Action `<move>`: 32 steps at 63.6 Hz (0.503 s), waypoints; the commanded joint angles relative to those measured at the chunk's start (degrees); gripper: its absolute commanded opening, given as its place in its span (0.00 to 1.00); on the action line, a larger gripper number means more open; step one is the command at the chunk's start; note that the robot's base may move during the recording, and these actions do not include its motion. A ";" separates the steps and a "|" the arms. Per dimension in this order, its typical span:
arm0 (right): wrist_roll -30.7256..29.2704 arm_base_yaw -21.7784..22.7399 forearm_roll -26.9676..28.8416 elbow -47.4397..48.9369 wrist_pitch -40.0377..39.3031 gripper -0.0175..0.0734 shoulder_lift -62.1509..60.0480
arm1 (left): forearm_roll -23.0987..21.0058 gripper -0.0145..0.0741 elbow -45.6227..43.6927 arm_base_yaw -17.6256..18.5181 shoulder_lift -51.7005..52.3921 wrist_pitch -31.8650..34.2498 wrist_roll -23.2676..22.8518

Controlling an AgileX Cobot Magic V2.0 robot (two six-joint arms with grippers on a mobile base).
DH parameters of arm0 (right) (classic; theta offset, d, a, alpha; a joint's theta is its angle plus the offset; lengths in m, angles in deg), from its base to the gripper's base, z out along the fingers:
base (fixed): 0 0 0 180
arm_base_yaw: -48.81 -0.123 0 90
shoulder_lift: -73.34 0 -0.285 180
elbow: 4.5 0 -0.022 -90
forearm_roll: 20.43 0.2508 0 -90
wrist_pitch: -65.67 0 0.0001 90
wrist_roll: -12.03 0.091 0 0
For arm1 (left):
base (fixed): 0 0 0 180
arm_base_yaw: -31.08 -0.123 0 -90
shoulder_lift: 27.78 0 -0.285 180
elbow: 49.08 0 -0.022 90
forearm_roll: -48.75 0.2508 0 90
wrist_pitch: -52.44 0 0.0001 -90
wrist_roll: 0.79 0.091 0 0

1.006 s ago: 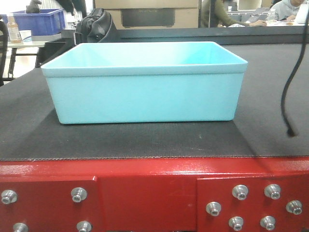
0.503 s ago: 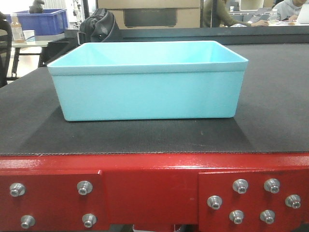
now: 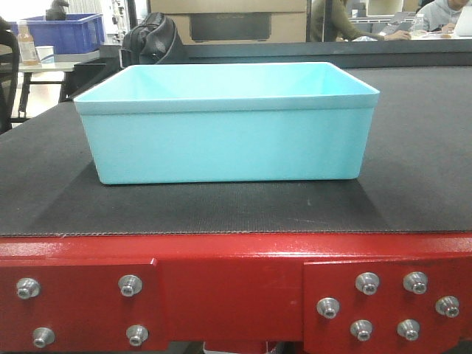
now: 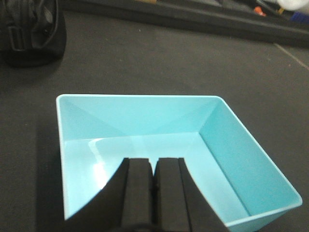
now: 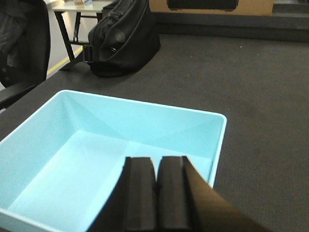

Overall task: Fetch blue bin and place on conveyor start
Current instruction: 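Open both grippers and release the bin walls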

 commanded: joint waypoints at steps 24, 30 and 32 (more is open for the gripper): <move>-0.56 0.10 -0.13 -9.43 -3.46 0.01 -18.79 | 3.49 0.04 13.02 0.33 22.74 5.87 0.11; -0.56 0.10 -0.13 -9.43 -3.46 0.01 -21.91 | 3.63 0.04 13.02 0.33 25.66 5.87 0.11; -0.56 0.10 -0.13 -9.43 -3.46 0.01 -22.55 | 3.63 0.04 13.02 0.33 26.33 5.87 0.11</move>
